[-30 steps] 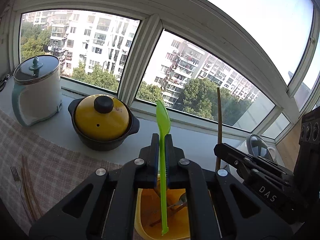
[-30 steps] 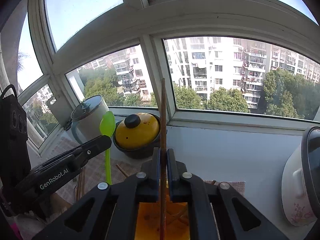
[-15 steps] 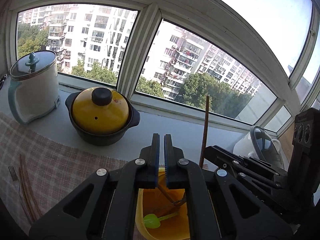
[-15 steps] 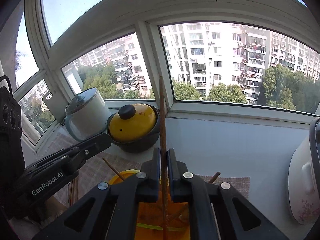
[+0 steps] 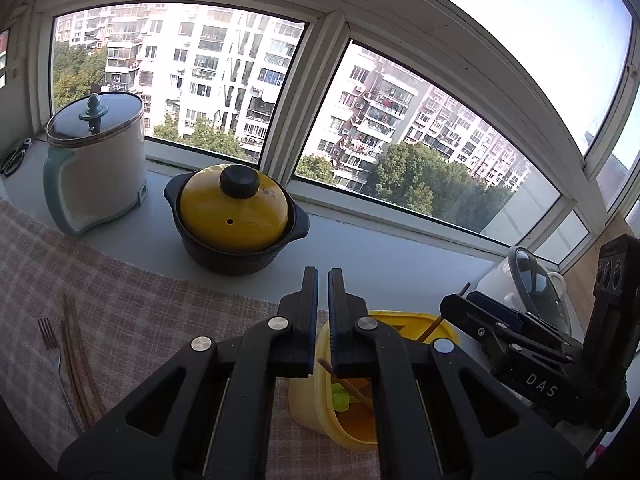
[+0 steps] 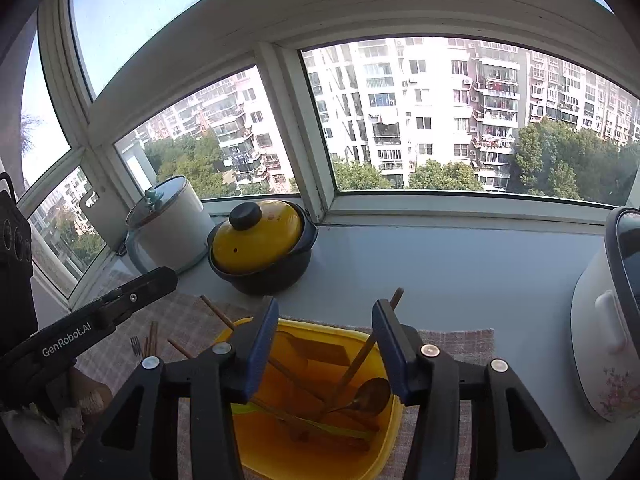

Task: Organize utensils
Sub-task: 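Open the left tool over the bin while the right tool releases the chopstick, then move both tools back over the fork and chopsticks on the cloth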

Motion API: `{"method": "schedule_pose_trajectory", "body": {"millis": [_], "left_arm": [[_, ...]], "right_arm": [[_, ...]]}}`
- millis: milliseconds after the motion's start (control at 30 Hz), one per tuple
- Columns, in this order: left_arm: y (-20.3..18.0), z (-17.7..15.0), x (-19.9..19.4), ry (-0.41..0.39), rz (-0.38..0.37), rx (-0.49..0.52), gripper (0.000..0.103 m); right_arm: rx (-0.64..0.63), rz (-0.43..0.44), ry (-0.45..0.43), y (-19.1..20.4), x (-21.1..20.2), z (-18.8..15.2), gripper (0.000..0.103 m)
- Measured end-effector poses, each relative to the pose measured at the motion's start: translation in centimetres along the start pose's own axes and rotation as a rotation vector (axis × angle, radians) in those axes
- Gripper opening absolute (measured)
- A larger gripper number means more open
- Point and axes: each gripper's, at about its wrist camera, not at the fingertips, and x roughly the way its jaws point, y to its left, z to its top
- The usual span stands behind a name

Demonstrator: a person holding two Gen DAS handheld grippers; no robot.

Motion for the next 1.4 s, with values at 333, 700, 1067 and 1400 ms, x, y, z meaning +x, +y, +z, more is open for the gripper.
{"method": "schedule_pose_trajectory", "body": {"millis": [333,700,1067,1400], "left_arm": [[2.8,-1.4,-3.5,-0.021,0.036,0.016,0.044],[11.0,-4.1,-6.1,0.051,0.168,-0.054,0.044],[21.7,-7.0,-7.5,0.178,0.337,-0.172,0.044],[26.3,-9.1,-5.3,0.322,0.346,-0.228,0.035]], "right_arm": [[-0.013,-0.002,-0.041,1.9,-2.4,-1.4,0.082],[-0.098,0.018,-0.035,6.9,-3.4,-3.1,0.088],[-0.193,0.108,0.044,12.8,-1.4,-4.4,0.088],[-0.248,0.206,0.202,18.1,3.2,-5.9,0.085]]}}
